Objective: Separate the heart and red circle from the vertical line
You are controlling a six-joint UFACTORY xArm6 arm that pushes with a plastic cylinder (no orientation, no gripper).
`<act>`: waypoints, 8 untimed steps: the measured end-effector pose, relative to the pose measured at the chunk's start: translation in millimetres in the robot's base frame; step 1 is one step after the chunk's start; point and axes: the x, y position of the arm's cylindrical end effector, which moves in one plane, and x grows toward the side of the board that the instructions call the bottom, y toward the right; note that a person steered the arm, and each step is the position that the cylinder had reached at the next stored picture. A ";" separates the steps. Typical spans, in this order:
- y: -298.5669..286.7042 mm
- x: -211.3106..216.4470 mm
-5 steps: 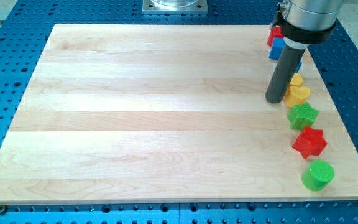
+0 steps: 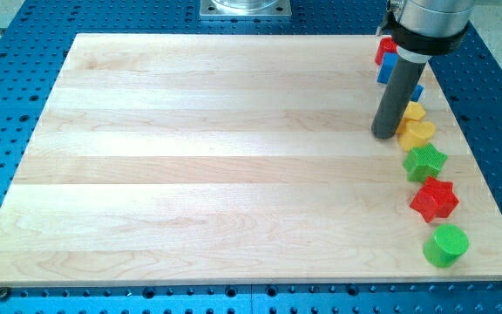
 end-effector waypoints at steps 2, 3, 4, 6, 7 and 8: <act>2.8 -0.8; 2.8 -0.8; 2.6 -0.8; 2.0 -6.3; -33.3 -23.0; -89.4 -111.6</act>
